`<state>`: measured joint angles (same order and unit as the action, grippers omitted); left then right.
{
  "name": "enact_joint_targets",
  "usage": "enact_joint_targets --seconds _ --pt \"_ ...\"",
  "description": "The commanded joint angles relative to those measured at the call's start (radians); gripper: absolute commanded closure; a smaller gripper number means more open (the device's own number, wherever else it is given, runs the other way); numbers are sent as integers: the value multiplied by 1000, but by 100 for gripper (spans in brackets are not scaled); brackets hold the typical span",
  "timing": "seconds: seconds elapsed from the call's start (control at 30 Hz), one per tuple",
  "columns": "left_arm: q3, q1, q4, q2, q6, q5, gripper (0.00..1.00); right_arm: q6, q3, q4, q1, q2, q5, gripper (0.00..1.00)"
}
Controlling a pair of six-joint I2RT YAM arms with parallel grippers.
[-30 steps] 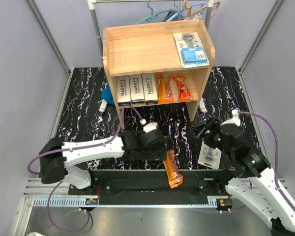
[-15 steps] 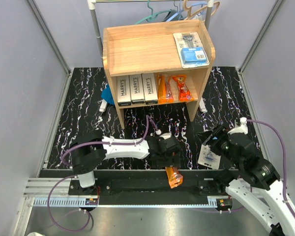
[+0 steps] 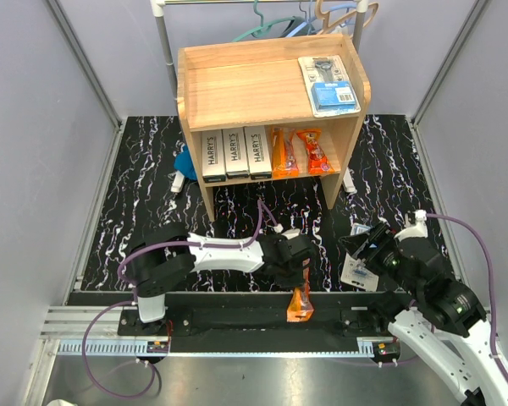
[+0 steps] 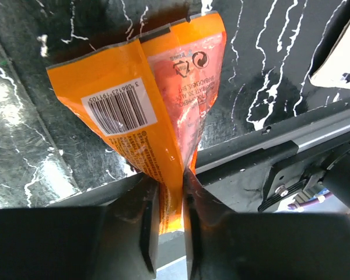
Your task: Place and organize the shaving razors onto the shelf
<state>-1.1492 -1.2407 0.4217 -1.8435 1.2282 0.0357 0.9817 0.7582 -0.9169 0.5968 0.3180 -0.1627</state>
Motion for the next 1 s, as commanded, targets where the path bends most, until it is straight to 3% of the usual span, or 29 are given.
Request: enact_joint_targets --seconds 0.0,0.33,0.63,0.97 --pt "20 3 -29 21 -7 -2 84 5 -2 6 -3 -16 18 28" --pt "106 49 -73 167 48 10 86 29 3 29 -5 13 49 29" --pt "384 182 -192 574 192 -32 90 40 -46 176 -3 96 160 29" --pt "600 218 -276 891 491 -157 92 31 -49 265 0 187 222 30"
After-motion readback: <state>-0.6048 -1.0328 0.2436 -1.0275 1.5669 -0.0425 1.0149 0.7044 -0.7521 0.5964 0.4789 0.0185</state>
